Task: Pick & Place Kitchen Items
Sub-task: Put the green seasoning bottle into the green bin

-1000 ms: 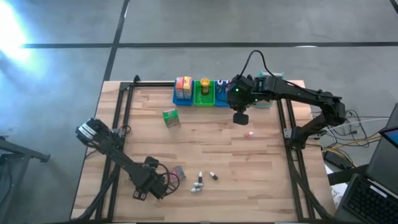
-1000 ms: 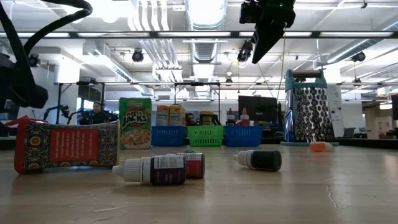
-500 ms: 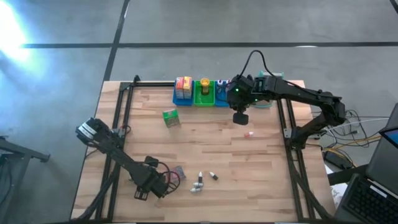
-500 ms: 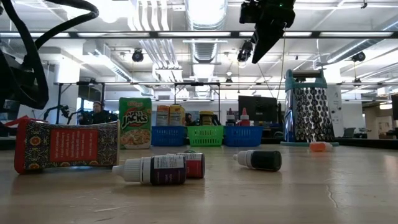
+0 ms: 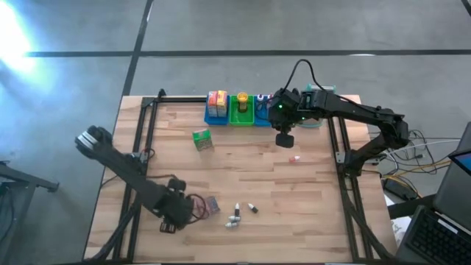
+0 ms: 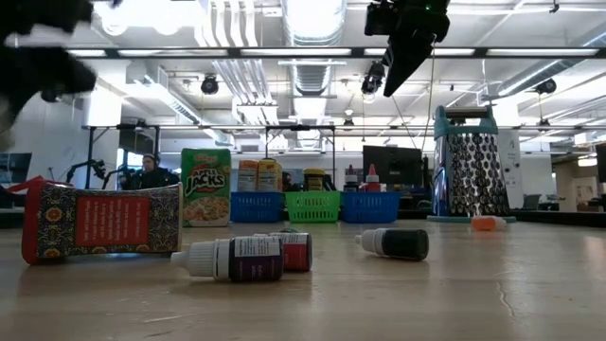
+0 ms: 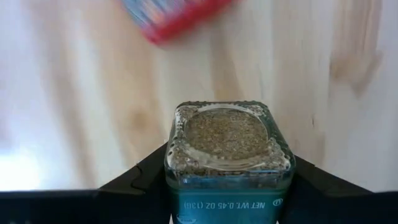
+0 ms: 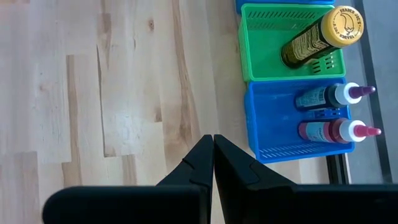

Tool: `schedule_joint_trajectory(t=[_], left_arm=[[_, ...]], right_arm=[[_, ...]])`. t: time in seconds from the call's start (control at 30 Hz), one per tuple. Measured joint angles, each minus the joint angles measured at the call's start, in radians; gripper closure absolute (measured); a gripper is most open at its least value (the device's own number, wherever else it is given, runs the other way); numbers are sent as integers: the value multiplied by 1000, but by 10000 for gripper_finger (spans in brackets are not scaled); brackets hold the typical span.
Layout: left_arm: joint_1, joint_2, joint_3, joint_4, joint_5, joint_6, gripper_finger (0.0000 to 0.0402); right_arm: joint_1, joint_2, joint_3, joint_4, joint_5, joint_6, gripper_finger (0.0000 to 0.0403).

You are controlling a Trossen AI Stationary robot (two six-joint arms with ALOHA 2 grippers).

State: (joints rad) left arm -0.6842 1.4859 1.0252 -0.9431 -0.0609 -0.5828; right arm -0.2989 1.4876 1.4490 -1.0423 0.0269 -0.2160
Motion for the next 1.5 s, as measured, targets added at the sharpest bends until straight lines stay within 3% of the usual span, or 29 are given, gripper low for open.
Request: schedule_joint_trajectory(t=[0.17,0.3,0.43,0.57,0.67,0.77,0.9,1.13,1.37,1.5], left_arm=[[0,-152,0,80,-304,-11,194],[1,-242,-34,274,-546,108,194],[7,-301,-135,626,-712,334,193],[44,-333,-288,1100,-740,603,193],[106,-336,-409,1523,-662,786,193],[207,-315,-506,1910,-431,872,193],[377,-258,-563,2226,-141,826,193],[575,-114,-476,2362,129,700,193],[617,30,-302,2384,275,719,193],[626,96,-202,2384,373,756,193]], right_arm=[[9,-2,-4,12,-1,3,394],[32,-17,-43,71,-2,0,394],[61,-83,-158,222,-7,-2,394],[80,-199,-336,427,-13,4,394],[93,-304,-483,620,-32,33,394],[121,-395,-624,831,-38,46,394],[162,-480,-779,1094,-39,48,394],[203,-518,-912,1371,-68,93,394],[206,-547,-914,1374,-284,141,394],[234,-587,-914,1423,-351,107,394]])
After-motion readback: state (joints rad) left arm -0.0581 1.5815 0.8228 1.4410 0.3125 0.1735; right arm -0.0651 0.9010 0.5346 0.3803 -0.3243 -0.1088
